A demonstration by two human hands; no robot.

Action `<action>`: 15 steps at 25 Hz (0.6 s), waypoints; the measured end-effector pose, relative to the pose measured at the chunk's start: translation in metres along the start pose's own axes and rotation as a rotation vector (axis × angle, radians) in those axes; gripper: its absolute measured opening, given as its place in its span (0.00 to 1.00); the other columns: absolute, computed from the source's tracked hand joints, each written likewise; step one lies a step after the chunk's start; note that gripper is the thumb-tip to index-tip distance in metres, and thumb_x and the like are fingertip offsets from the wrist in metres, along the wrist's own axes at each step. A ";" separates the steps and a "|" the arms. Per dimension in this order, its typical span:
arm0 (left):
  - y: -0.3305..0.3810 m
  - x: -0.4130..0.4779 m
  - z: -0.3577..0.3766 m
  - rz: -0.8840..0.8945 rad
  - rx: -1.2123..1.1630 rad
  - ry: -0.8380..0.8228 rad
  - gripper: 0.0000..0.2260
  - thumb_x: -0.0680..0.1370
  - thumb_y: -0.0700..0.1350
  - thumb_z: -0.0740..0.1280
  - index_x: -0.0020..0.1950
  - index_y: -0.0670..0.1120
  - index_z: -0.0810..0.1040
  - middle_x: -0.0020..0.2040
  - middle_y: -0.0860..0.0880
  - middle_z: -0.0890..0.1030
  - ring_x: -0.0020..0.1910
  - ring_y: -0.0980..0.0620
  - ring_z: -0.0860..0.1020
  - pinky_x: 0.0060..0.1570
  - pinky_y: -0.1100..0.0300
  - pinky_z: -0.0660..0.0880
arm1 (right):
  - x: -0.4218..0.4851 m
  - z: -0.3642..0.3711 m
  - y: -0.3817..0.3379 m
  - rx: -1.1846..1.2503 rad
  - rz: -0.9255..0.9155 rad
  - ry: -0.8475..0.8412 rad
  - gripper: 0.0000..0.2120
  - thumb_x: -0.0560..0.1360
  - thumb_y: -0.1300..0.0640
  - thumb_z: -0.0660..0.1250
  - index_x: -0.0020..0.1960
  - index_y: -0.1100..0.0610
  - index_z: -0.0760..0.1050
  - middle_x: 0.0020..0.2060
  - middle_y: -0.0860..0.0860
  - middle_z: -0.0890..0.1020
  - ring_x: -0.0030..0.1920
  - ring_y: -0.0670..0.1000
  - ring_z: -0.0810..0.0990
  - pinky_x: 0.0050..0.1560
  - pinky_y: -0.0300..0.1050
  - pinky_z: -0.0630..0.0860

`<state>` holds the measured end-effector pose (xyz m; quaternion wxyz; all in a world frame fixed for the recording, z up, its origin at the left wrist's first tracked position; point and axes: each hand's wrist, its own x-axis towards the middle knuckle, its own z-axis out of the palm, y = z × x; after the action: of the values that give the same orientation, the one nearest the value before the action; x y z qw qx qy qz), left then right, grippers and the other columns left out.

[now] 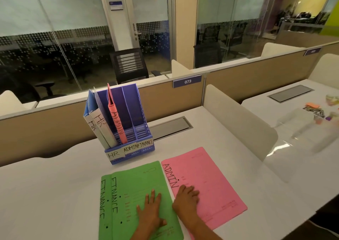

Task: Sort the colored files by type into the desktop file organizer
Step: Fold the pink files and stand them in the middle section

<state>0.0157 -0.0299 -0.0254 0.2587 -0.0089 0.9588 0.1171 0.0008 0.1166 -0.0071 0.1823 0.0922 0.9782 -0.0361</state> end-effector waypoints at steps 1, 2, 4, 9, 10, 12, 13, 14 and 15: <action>-0.001 -0.001 0.001 0.004 -0.001 0.004 0.51 0.70 0.57 0.75 0.80 0.55 0.41 0.80 0.51 0.35 0.80 0.45 0.40 0.73 0.30 0.46 | 0.000 0.000 -0.003 -0.024 -0.027 0.005 0.28 0.81 0.55 0.49 0.75 0.67 0.46 0.69 0.78 0.55 0.66 0.79 0.63 0.62 0.65 0.72; -0.001 -0.001 0.001 0.006 -0.006 0.008 0.51 0.69 0.57 0.75 0.80 0.55 0.42 0.80 0.52 0.36 0.80 0.45 0.40 0.73 0.30 0.46 | -0.001 0.001 -0.005 -0.053 -0.061 0.011 0.26 0.82 0.57 0.49 0.75 0.67 0.45 0.67 0.80 0.55 0.63 0.80 0.65 0.60 0.65 0.74; -0.001 -0.002 0.001 0.000 -0.013 0.015 0.51 0.69 0.58 0.75 0.80 0.55 0.43 0.80 0.53 0.36 0.80 0.46 0.41 0.73 0.31 0.46 | -0.003 0.003 -0.007 -0.122 -0.134 0.026 0.26 0.82 0.60 0.50 0.75 0.66 0.43 0.64 0.83 0.56 0.59 0.81 0.68 0.56 0.67 0.76; 0.006 -0.002 -0.012 -0.026 -0.033 0.014 0.44 0.70 0.51 0.75 0.79 0.53 0.53 0.82 0.51 0.46 0.80 0.46 0.50 0.74 0.34 0.51 | -0.012 -0.004 -0.010 -0.114 -0.251 0.022 0.13 0.81 0.66 0.50 0.65 0.62 0.55 0.62 0.84 0.56 0.54 0.83 0.71 0.49 0.68 0.78; 0.010 -0.001 -0.016 -0.021 -0.045 0.064 0.38 0.72 0.48 0.73 0.77 0.51 0.58 0.81 0.50 0.53 0.79 0.47 0.56 0.75 0.38 0.55 | -0.014 -0.006 -0.010 -0.096 -0.258 0.002 0.11 0.81 0.67 0.50 0.63 0.63 0.57 0.62 0.84 0.57 0.53 0.83 0.71 0.48 0.68 0.79; 0.018 0.005 -0.024 -0.009 -0.185 0.188 0.24 0.76 0.42 0.68 0.72 0.48 0.67 0.75 0.48 0.68 0.72 0.49 0.69 0.72 0.50 0.66 | -0.015 -0.005 -0.007 -0.087 -0.273 -0.005 0.12 0.79 0.71 0.50 0.63 0.69 0.59 0.63 0.84 0.58 0.52 0.83 0.72 0.47 0.67 0.79; 0.024 0.008 -0.028 -0.022 -0.317 0.229 0.20 0.78 0.40 0.66 0.70 0.45 0.71 0.71 0.47 0.73 0.68 0.50 0.72 0.69 0.55 0.69 | -0.016 -0.003 -0.006 -0.109 -0.284 -0.006 0.15 0.78 0.74 0.50 0.64 0.73 0.59 0.63 0.83 0.58 0.51 0.83 0.72 0.46 0.67 0.80; 0.029 0.011 -0.032 -0.052 -0.466 0.249 0.17 0.79 0.39 0.66 0.68 0.43 0.73 0.68 0.45 0.76 0.66 0.49 0.75 0.67 0.57 0.70 | -0.019 -0.004 -0.005 -0.140 -0.300 -0.012 0.17 0.77 0.76 0.51 0.65 0.76 0.58 0.64 0.83 0.58 0.52 0.82 0.72 0.46 0.67 0.80; 0.036 0.012 -0.037 -0.089 -0.616 0.245 0.14 0.79 0.39 0.66 0.65 0.41 0.76 0.64 0.44 0.79 0.63 0.47 0.77 0.66 0.57 0.72 | -0.020 -0.003 -0.004 -0.160 -0.323 0.002 0.19 0.77 0.77 0.51 0.67 0.78 0.56 0.65 0.82 0.58 0.53 0.82 0.72 0.47 0.67 0.80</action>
<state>-0.0158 -0.0028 0.0071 0.1313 -0.1425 0.9010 0.3881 0.0175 0.1098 0.0036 0.1801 -0.0807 0.9803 0.0130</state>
